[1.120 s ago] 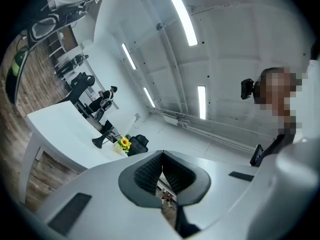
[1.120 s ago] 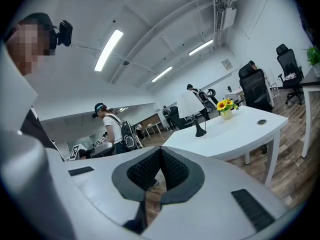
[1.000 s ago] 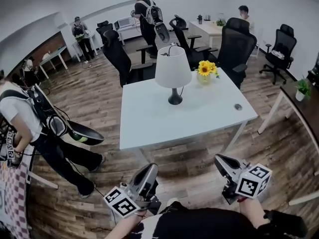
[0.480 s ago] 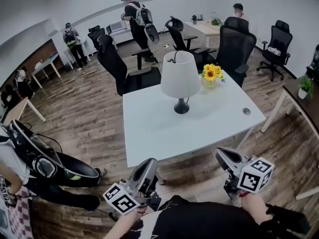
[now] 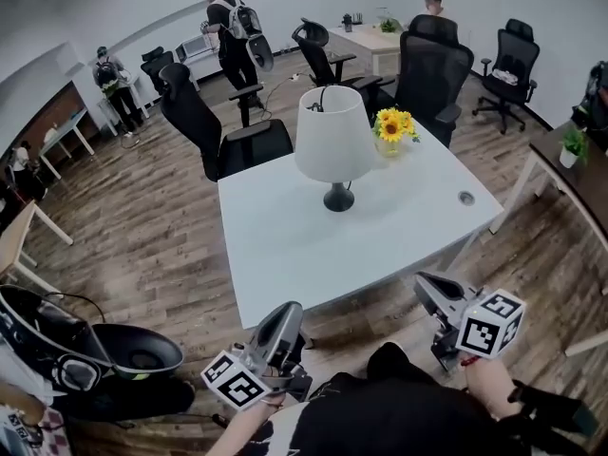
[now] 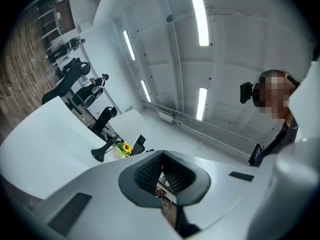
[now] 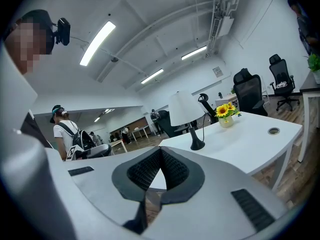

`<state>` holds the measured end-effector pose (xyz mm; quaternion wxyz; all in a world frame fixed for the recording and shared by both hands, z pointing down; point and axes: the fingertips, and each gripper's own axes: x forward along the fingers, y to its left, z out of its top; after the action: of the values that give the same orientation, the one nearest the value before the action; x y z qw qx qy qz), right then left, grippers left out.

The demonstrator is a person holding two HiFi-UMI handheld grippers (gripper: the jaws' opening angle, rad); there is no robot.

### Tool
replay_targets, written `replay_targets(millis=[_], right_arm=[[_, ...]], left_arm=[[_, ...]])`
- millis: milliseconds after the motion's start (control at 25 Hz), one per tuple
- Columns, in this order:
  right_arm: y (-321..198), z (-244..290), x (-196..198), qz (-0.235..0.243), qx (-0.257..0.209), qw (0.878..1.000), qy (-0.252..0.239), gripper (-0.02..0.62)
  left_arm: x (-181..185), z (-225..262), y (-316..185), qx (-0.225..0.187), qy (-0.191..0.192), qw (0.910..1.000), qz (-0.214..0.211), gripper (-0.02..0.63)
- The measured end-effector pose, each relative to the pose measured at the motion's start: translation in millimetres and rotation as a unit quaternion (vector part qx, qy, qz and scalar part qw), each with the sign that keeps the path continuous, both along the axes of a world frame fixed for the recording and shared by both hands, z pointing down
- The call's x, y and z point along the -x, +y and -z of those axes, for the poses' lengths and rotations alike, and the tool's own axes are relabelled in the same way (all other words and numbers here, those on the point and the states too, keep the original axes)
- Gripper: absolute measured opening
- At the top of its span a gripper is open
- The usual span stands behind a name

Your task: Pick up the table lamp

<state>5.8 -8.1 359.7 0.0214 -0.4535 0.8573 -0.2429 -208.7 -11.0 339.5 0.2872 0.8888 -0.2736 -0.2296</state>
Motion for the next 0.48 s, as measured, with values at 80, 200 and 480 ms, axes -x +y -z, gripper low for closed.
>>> replay_targets(millis=[80,200,480], right_arm=[[-4.3,-1.3,2.2,-0.002,0.005,1.000,0.004,0.014],[-13.9,-0.6,7.0,-0.002,0.009,1.000,0.006,0.015],[-48.5,7.8,18.5,0.011,0.003,1.000,0.006,0.015]], left_arm=[[2.1,-1.4,-5.1,0.004,0.002,1.0000,-0.002,0.012],[6.1,-2.3,-13.7,0.008,0.003,1.0000,-0.003,0.012],[11.8,-0.1,-40.1,0.011,0.008,0.9999,0.005,0.012]])
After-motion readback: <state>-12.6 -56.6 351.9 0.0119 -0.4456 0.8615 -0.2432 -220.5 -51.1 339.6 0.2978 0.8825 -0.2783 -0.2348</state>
